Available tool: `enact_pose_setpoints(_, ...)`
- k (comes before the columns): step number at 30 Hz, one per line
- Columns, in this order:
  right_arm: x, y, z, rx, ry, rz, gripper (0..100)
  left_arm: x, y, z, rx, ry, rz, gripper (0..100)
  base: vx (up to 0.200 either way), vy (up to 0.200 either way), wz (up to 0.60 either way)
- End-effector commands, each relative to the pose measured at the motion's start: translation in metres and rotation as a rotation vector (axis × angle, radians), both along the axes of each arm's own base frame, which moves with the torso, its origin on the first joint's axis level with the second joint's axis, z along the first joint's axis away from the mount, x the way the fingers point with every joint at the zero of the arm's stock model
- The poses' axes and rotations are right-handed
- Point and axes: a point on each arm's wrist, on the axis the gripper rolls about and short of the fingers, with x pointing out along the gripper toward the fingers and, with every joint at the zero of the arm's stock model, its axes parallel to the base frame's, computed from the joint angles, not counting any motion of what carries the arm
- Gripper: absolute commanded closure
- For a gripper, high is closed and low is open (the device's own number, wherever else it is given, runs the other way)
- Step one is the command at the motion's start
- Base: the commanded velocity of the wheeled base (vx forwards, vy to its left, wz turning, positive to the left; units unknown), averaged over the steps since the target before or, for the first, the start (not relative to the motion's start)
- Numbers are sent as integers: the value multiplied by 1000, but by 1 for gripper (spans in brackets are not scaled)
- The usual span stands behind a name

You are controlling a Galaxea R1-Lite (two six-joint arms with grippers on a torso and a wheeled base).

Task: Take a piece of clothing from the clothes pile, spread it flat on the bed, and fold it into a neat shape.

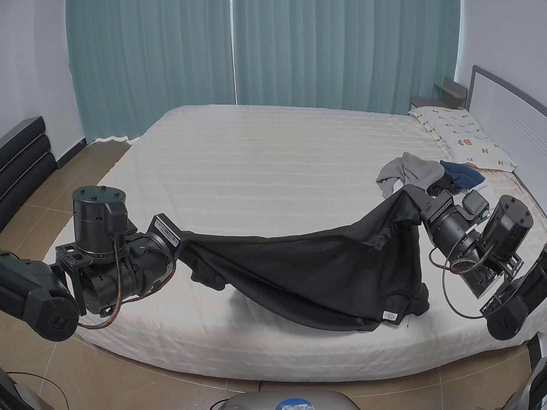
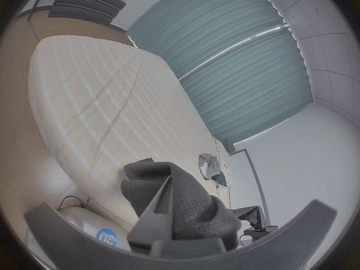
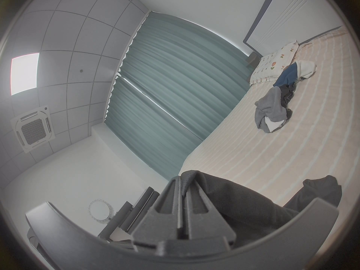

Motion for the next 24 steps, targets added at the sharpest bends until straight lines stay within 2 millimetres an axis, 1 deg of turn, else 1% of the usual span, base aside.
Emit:
enact_pose_setpoints(1, -1, 0, 0, 2, -8, -2, 100, -2, 1, -3, 5, 11, -2, 100, 0, 0, 0)
enact_pose_setpoints(4, -6, -3, 0, -5, 0, -1, 100, -5, 2, -8, 14, 29, -5, 100, 0, 0, 0)
enact_pose_setpoints(8, -16, -7, -9, -24, 40, 2, 100, -9, -1, -11, 22, 38, -21, 100, 0, 0, 0)
enact_pose_setpoints(10, -18, -8, -8, -27, 40, 0, 100, -15, -5, -7, 21, 25, -48, 100, -200, 0, 0)
enact_pose_setpoints(13, -28, -12, -2, -34, 19, -2, 100, -27, -9, 3, 9, -5, -91, 100, -200, 0, 0)
enact_pose_setpoints(14, -35, -15, 2, -35, 4, -4, 100, -33, -11, 7, 4, -16, -114, 100, -200, 0, 0)
enact_pose_setpoints(17, -53, -24, 17, -33, -54, -9, 100, -41, -13, 12, 21, -31, -152, 100, -200, 0, 0)
enact_pose_setpoints(18, -56, -25, 20, -32, -66, -11, 100, -43, -13, 12, 25, -33, -157, 100, -200, 0, 0)
enact_pose_setpoints(19, -69, -31, 31, -35, -112, -17, 100, -48, -11, 17, 39, -44, -169, 100, -200, 0, 0)
enact_pose_setpoints(20, -76, -34, 36, -41, -136, -20, 100, -51, -9, 21, 36, -57, -170, 100, -200, 0, 0)
enact_pose_setpoints(21, -82, -37, 42, -45, -158, -24, 100, -54, -7, 26, 27, -74, -170, 100, 0, 0, 0)
enact_pose_setpoints(24, -110, -50, 68, -52, -242, -36, 100, -68, 3, 48, -14, -144, -172, 100, 0, 0, 0)
